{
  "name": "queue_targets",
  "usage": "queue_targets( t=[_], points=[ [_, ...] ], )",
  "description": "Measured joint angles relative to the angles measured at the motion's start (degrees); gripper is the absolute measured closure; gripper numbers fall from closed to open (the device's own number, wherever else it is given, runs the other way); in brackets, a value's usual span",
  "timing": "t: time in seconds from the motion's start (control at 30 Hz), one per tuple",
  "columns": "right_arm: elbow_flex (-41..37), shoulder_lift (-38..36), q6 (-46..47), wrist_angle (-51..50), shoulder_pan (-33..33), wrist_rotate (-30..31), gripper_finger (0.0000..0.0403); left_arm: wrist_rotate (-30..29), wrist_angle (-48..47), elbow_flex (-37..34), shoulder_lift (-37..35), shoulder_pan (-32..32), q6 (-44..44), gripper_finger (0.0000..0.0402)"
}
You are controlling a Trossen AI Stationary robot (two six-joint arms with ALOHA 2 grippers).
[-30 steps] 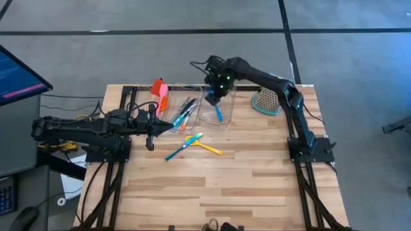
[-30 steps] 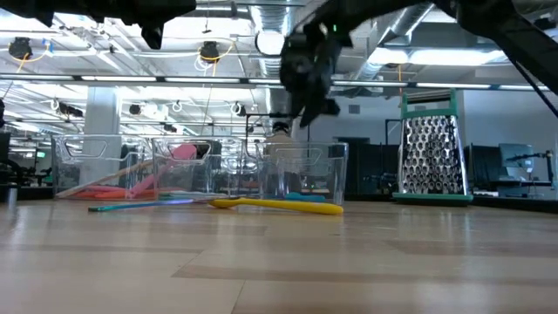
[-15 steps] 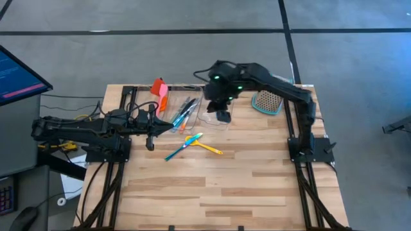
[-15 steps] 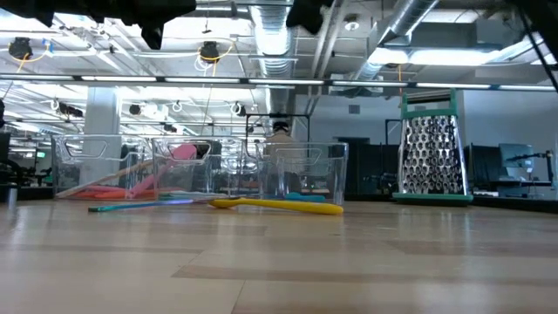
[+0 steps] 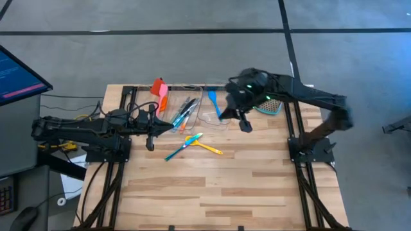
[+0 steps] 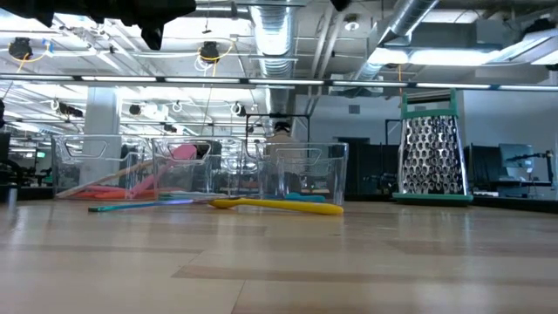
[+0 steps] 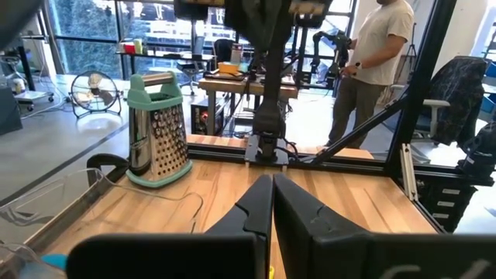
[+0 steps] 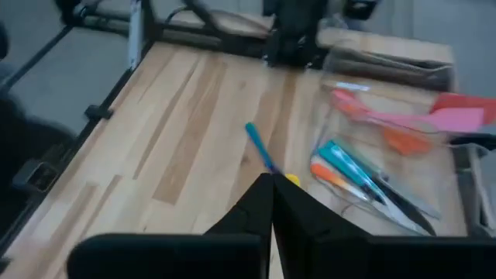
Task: Pick & Place Kitchen Items
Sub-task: Put the dark blue knife into the middle transparent bin
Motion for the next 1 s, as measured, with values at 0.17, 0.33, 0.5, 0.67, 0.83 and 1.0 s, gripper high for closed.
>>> queue_targets(
  t=[0.17, 0.33, 0.5, 0.67, 0.83, 1.0],
  points=[
    [-24.62, -14.98, 4.28, 20.80, -1.98, 0.04, 0.0393, 0.00, 0.00, 0.00, 0.00, 0.02, 0.77, 0.0399],
    [-43.42, -29.00, 8.16, 35.22, -3.06, 0.64, 0.0395, 0.00, 0.02, 0.00, 0.00, 0.02, 2.94, 0.0399],
    [-57.19, -39.74, 8.20, 46.13, -2.84, 0.62, 0.0399, 0.00, 0.04, 0.00, 0.00, 0.04, 3.08, 0.0399],
    [-66.87, -48.15, 8.99, 52.93, -2.86, 0.66, 0.0398, 0.00, 0.07, 0.00, 0.00, 0.07, 3.06, 0.0399],
    [-74.69, -54.32, 10.76, 57.35, -2.86, 0.66, 0.0399, 0.00, 0.07, 0.00, 0.00, 0.07, 2.86, 0.0399],
    [-82.23, -57.71, 12.43, 60.77, -2.85, 0.66, 0.0397, 0.00, 0.10, 0.00, 0.00, 0.07, 2.86, 0.0399]
  ],
)
